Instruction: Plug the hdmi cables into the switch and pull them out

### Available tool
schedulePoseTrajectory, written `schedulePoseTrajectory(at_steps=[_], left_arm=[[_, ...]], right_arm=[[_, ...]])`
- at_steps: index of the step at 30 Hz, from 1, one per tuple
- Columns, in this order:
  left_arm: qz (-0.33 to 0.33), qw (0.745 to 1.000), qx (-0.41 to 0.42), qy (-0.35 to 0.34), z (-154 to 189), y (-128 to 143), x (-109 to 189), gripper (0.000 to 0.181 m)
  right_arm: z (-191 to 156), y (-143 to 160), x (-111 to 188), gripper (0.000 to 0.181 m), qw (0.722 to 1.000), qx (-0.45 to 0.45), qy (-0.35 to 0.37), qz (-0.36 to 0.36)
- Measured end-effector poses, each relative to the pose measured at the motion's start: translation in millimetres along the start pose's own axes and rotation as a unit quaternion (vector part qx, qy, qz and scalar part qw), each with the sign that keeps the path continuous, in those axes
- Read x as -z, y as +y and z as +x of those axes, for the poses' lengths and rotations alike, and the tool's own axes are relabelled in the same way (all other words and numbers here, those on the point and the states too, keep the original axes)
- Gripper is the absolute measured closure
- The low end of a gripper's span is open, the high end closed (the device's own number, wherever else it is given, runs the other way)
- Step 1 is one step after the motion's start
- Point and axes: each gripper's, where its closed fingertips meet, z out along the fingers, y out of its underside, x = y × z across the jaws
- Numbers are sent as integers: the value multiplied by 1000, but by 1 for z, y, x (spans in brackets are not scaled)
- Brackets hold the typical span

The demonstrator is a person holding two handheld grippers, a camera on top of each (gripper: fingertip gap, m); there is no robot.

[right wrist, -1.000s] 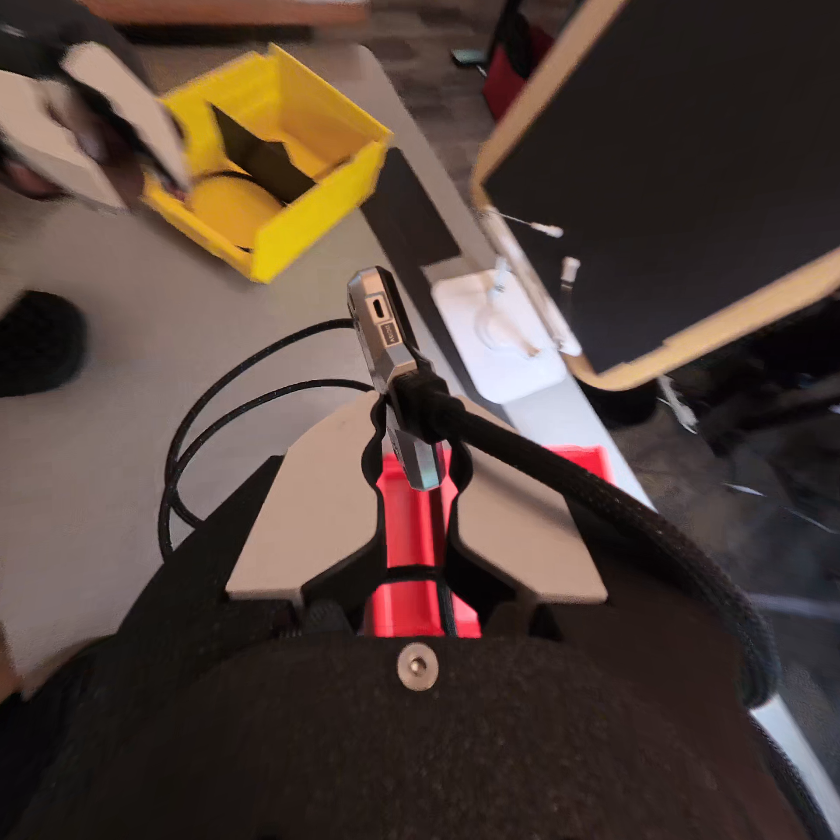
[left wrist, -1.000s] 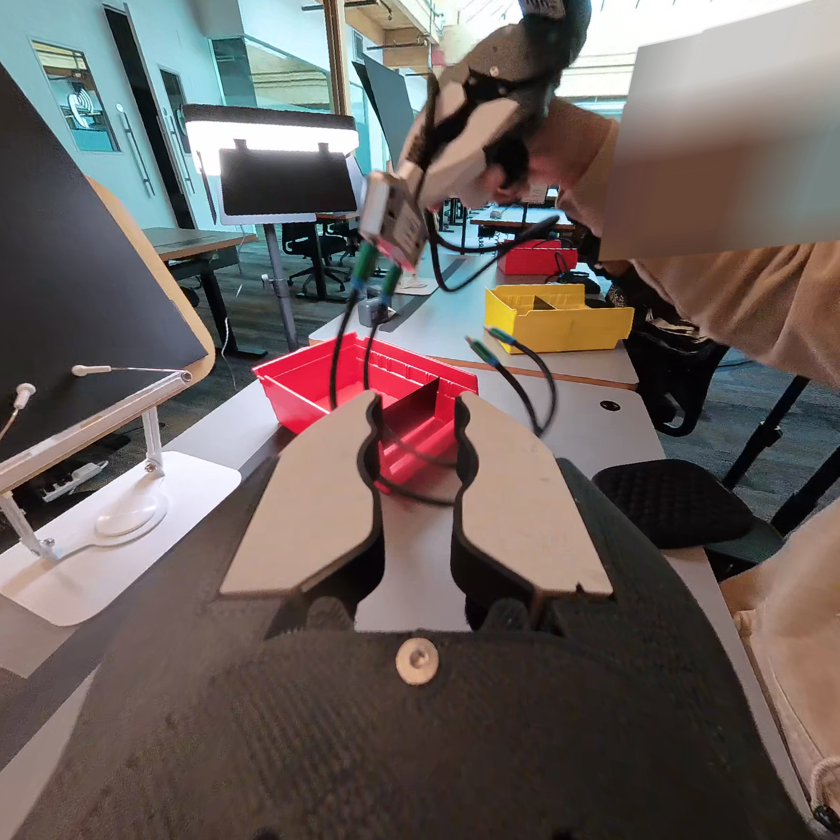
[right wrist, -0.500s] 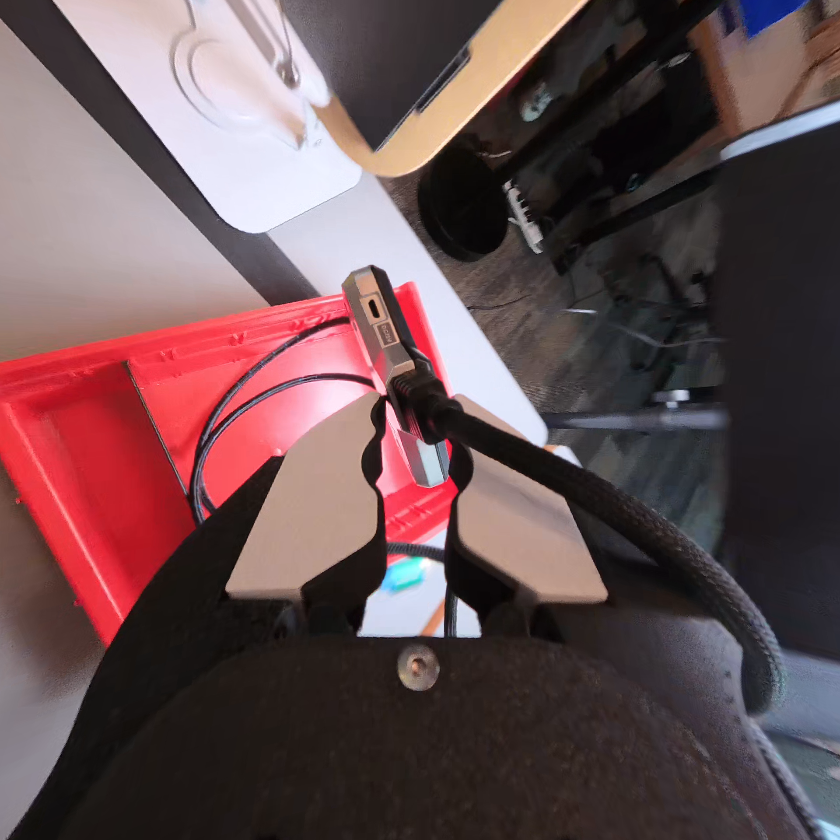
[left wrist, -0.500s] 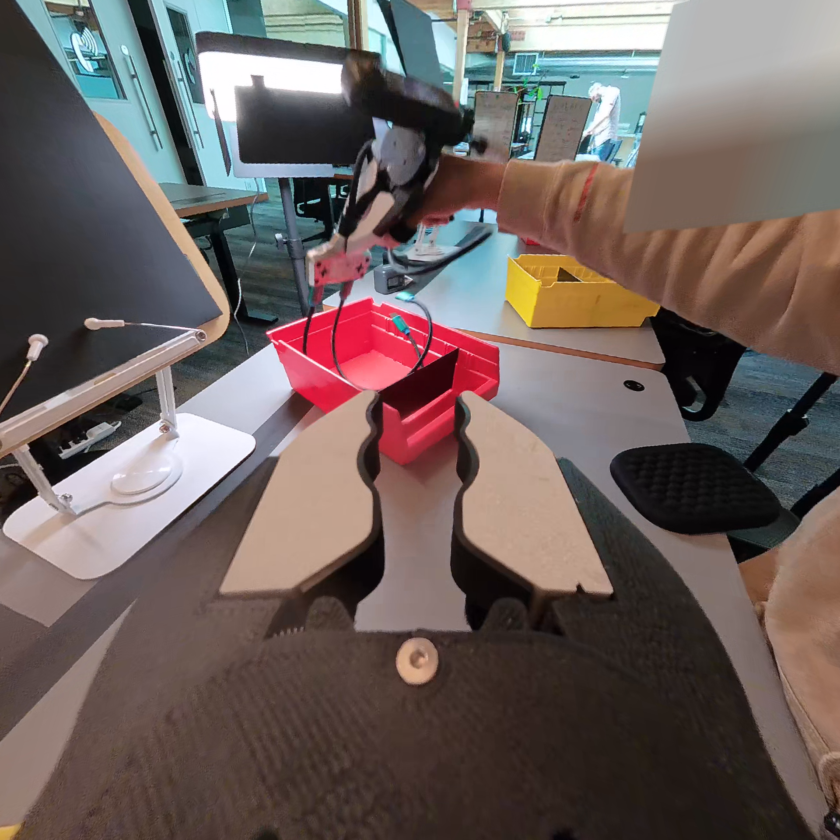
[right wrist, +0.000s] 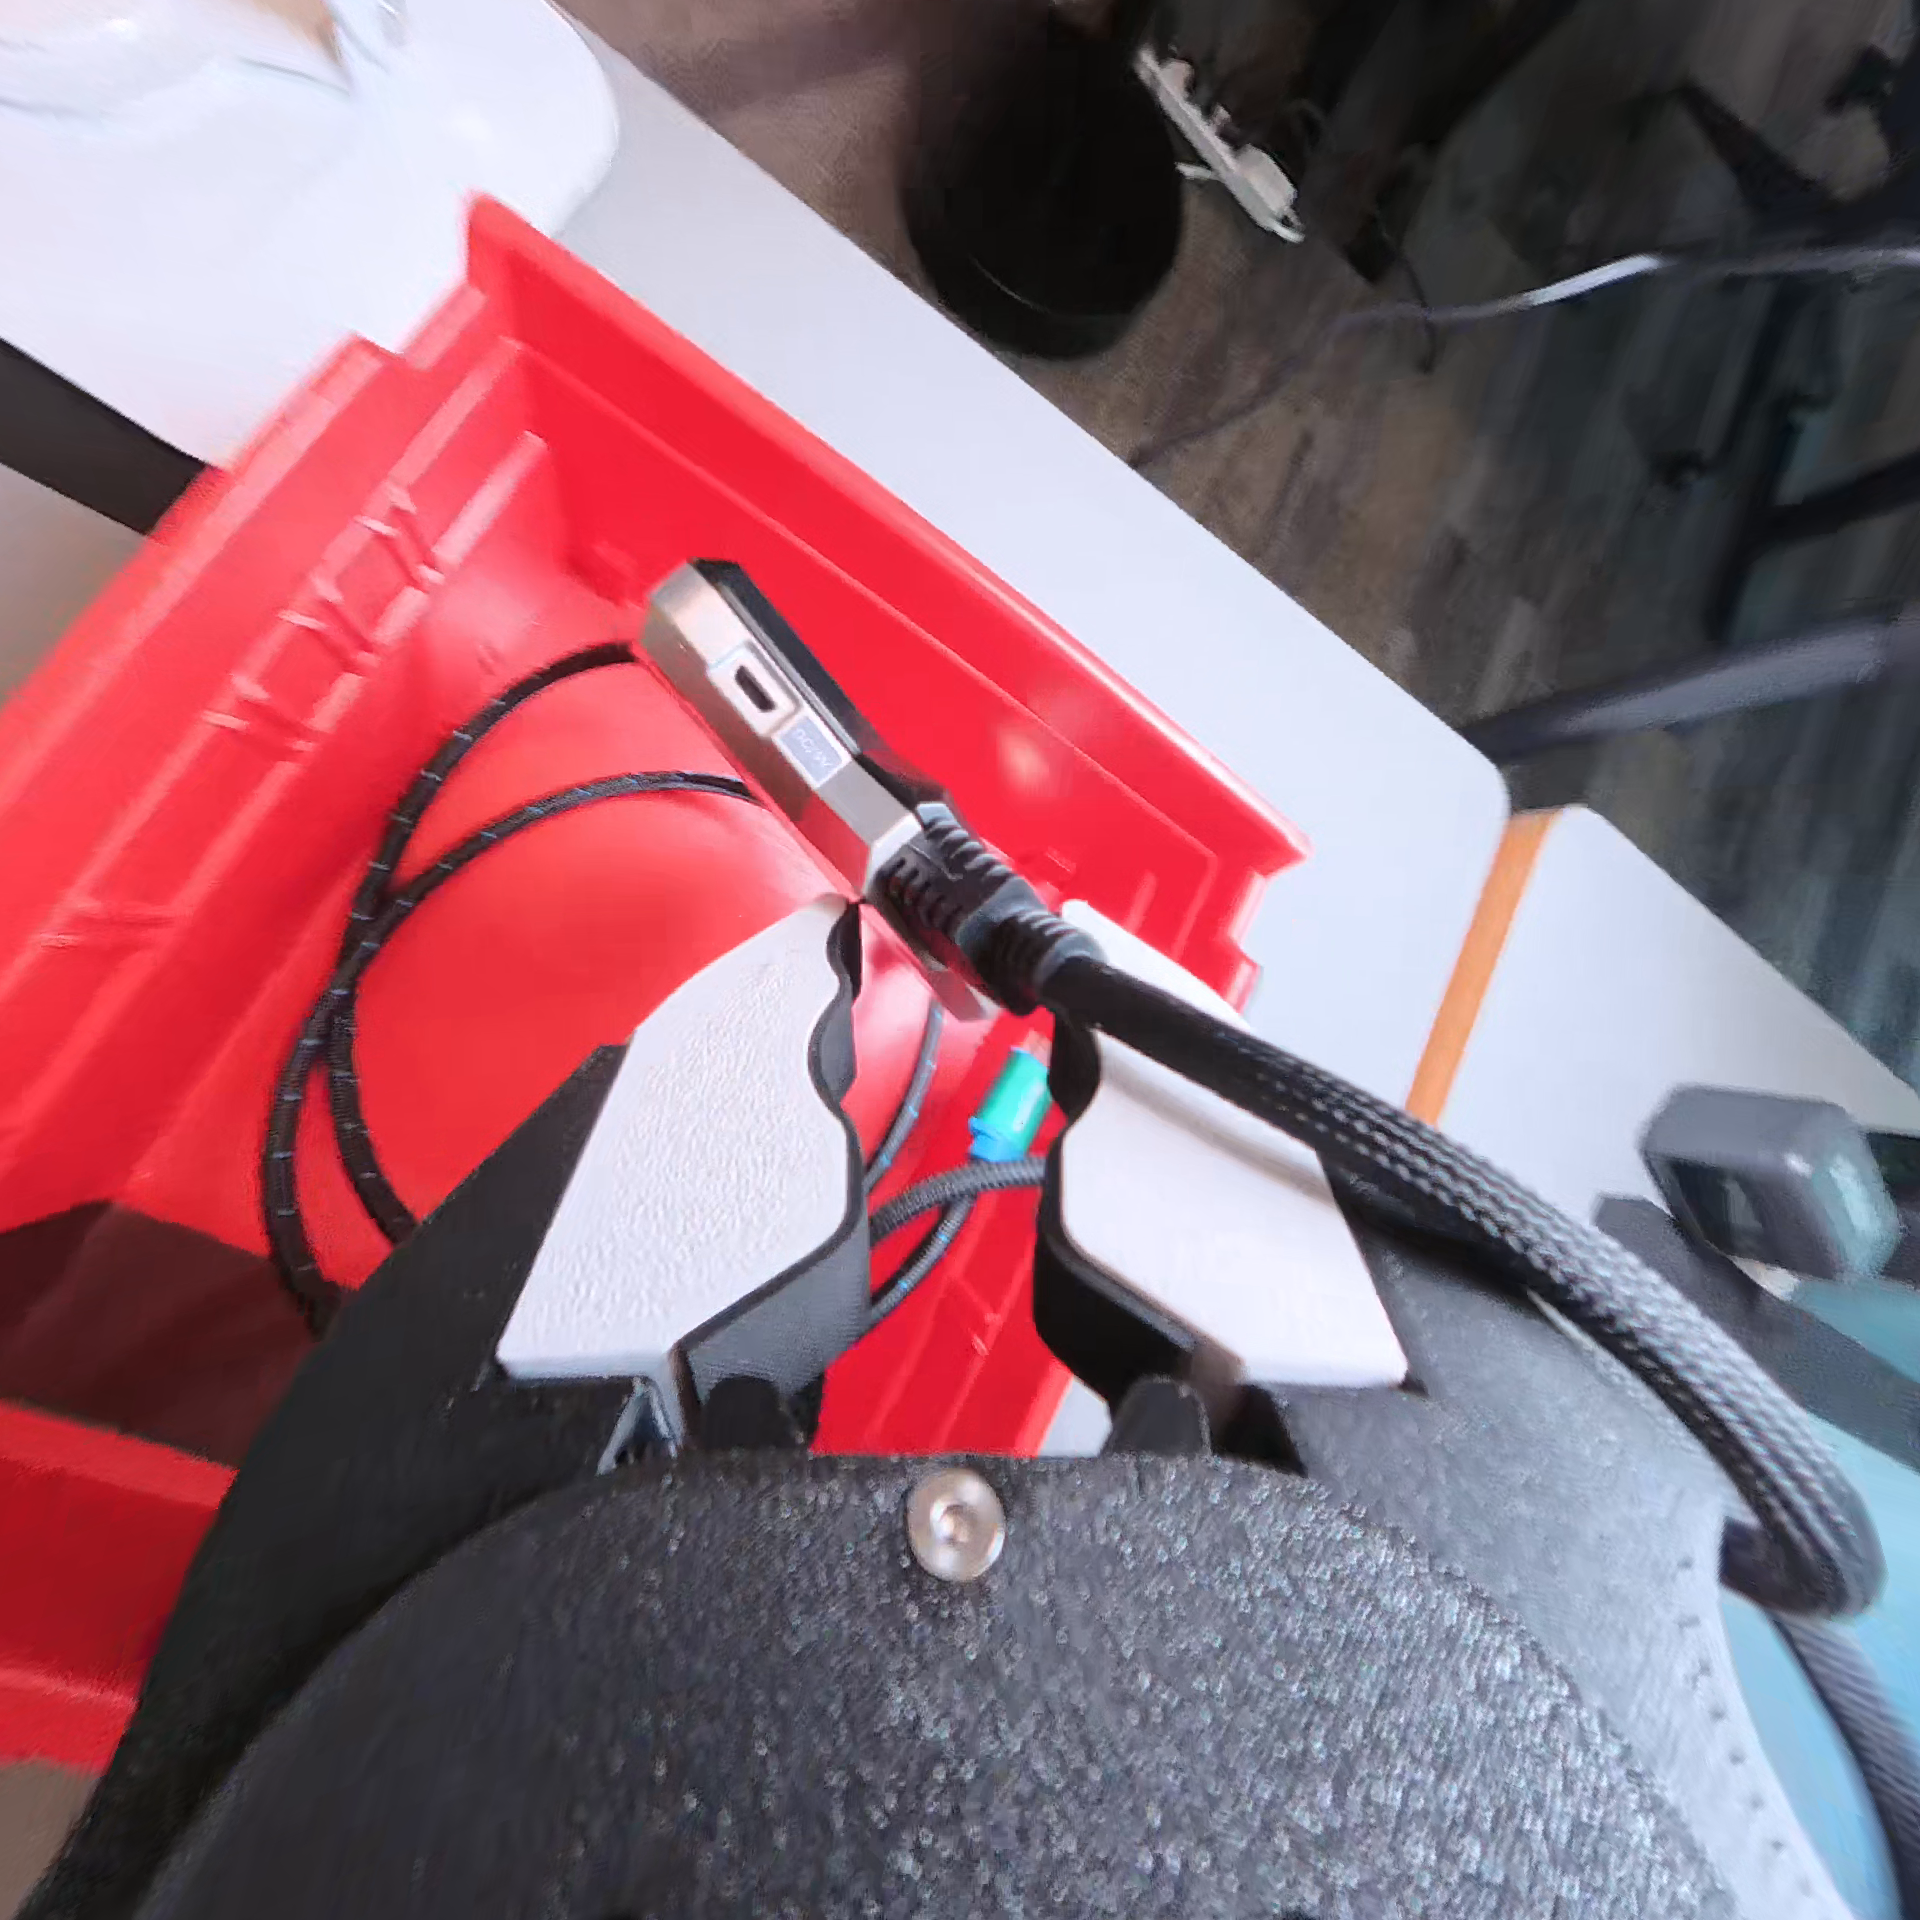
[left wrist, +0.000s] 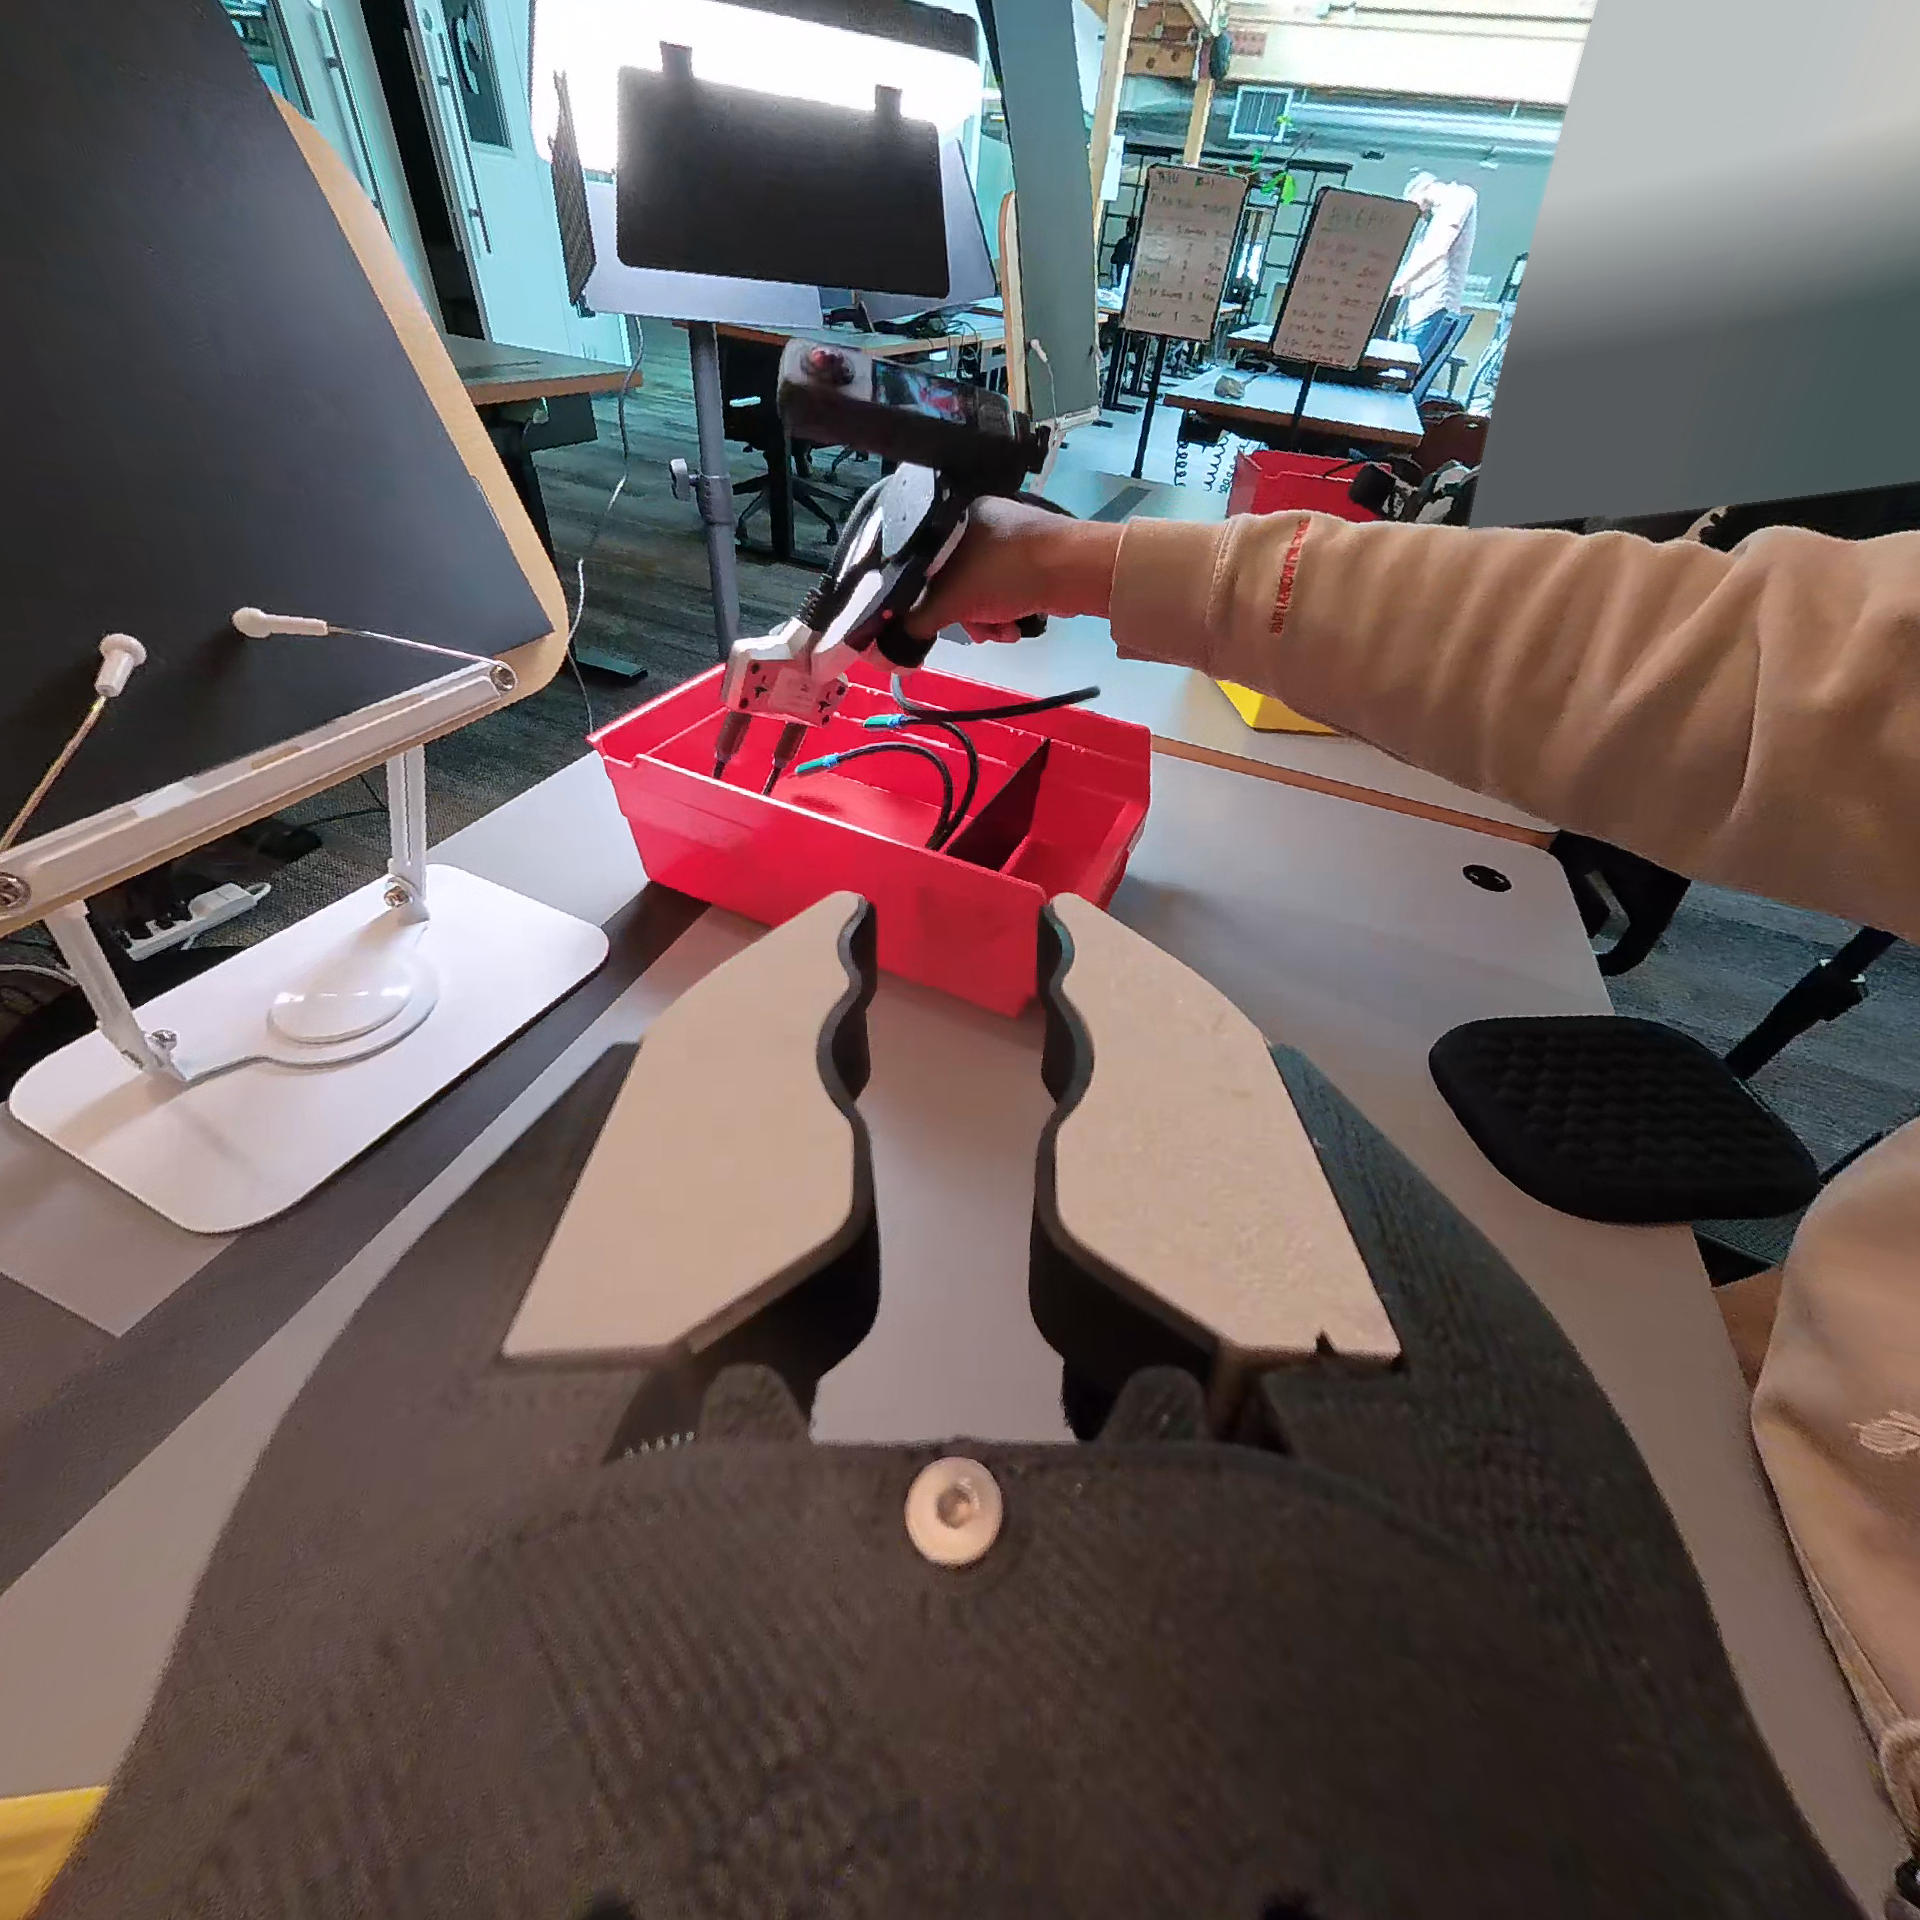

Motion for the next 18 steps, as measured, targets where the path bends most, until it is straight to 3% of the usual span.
schedulePoseTrajectory(at_steps=[3, 9, 13, 18], left_arm=[[-3, 1000, -3, 0, 2, 0, 0, 151], [3, 1000, -6, -3, 2, -4, 5, 152], [3, 1000, -8, -2, 3, -4, 5, 152], [1, 1000, -8, -2, 4, -3, 3, 152]], right_arm=[[10, 20, -3, 147, 997, 23, 50, -57], [0, 50, 27, 143, 990, 37, 5, -136], [-4, 52, 60, 138, 994, 40, -47, -95], [23, 66, 94, 137, 999, -4, -53, -6]])
